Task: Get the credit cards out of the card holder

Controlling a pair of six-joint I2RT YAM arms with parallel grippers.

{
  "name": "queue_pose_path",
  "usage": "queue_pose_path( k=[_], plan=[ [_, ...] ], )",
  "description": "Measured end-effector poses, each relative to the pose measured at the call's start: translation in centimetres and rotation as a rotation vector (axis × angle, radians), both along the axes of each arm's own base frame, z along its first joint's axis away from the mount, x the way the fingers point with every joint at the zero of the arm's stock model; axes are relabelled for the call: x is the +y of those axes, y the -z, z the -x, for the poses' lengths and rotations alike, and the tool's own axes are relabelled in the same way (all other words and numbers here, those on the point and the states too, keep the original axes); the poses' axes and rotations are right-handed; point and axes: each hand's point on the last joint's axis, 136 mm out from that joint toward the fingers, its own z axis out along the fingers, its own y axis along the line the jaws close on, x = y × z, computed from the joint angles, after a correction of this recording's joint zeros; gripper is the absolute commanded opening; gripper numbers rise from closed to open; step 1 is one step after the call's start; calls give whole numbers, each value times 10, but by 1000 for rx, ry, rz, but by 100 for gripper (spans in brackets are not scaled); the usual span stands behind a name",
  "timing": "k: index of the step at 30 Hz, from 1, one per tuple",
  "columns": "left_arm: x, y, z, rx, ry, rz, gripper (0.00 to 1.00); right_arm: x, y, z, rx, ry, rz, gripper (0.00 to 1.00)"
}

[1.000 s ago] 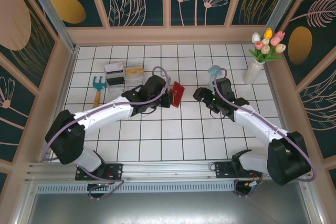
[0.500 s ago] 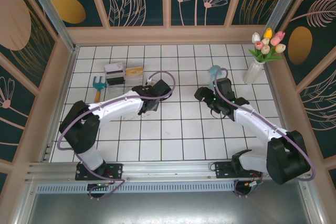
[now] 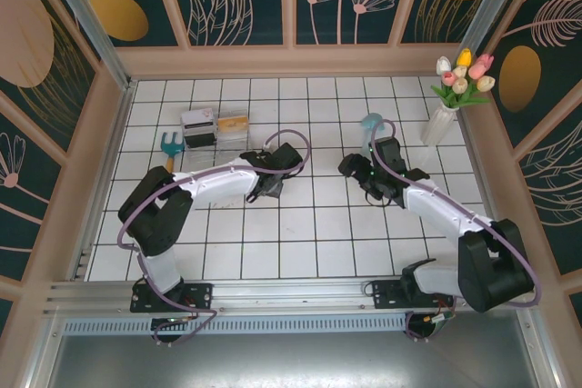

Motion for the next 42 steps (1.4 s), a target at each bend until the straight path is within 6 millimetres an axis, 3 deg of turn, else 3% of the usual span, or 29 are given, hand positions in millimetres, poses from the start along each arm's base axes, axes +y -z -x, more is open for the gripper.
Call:
queue_pose_path(
  k=[5, 9, 13, 17, 20, 29, 35, 42],
  plan=[
    [-10, -11, 3, -9, 1, 110, 72, 3, 5, 0, 16, -9, -7, 86],
    [-7, -41, 1, -62, -19, 276, 76, 6, 10, 0, 31, -21, -15, 86],
    [22, -47, -14, -94, -107, 410, 77, 18, 18, 1, 54, -57, -18, 86],
    [51, -21, -23, -34, -187, 476, 73, 43, 20, -2, 56, -118, -29, 86],
    [58, -6, -28, 11, -214, 517, 70, 61, 20, -4, 51, -162, -40, 86],
    [59, 8, -41, 43, -206, 555, 50, 99, 19, -2, 41, -240, -98, 83],
    [55, 22, -42, 84, -189, 542, 41, 111, 20, -5, 55, -247, -114, 83],
    [48, 23, -36, 117, -161, 570, 33, 121, 14, -8, 44, -261, -123, 82]
  ],
)
